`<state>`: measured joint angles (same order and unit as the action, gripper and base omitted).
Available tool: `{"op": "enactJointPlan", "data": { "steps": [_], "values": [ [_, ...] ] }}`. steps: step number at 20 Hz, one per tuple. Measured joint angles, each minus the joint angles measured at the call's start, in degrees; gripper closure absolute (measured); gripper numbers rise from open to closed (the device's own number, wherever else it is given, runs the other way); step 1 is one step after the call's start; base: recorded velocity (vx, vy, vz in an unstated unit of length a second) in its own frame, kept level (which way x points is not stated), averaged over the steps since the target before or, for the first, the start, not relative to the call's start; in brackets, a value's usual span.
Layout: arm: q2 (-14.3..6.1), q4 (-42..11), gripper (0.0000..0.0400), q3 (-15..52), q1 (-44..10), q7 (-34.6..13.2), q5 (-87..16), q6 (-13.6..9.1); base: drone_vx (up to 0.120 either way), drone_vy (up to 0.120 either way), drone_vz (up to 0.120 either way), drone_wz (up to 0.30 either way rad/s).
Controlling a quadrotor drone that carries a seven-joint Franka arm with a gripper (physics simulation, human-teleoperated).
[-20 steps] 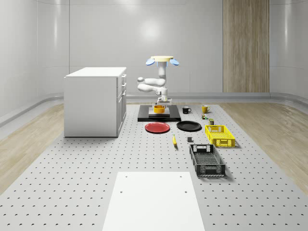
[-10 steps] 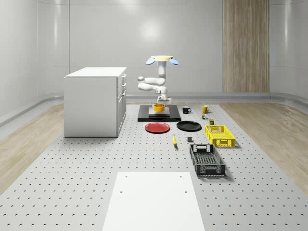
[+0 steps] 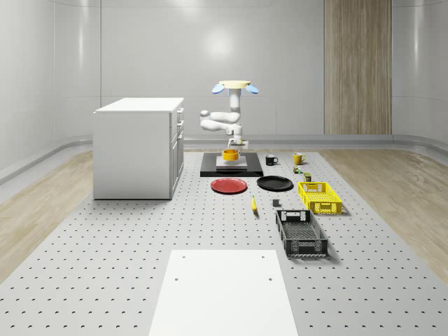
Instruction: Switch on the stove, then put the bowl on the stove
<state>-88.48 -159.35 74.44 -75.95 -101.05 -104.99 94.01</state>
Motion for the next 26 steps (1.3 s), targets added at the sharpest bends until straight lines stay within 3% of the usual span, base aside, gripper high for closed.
{"op": "enactJointPlan", "data": {
  "steps": [4,16,17,19,21,24,26],
  "values": [
    [-0.03,0.0,0.03,0.0,-0.01,-0.01,0.01,0.03,-0.12,0.0,0.0,0.0],
    [0.23,1.59,0.03,-5.15,-0.97,-0.02,-4.79,2.05,0.0,0.0,0.0,0.0],
    [0.29,1.68,0.0276,-5.41,-1.01,-0.02,-5.04,2.13,0.0,0.0,0.0,0.0],
    [0.39,1.82,0.0168,-5.79,-1.07,0.0,-5.43,2.21,0.0,0.0,0.0,0.0],
    [0.5,1.91,0.0102,-6.05,-1.09,0.03,-5.69,2.23,0.0,0.0,0.0,0.0],
    [0.65,1.98,0.0048,-6.26,-1.08,0.06,-5.95,2.19,0.0,0.0,0.0,0.0],
    [0.72,2.0,0.0034,-6.32,-1.07,0.08,-6.03,2.16,0.0,0.0,0.0,0.0]
  ]
}}
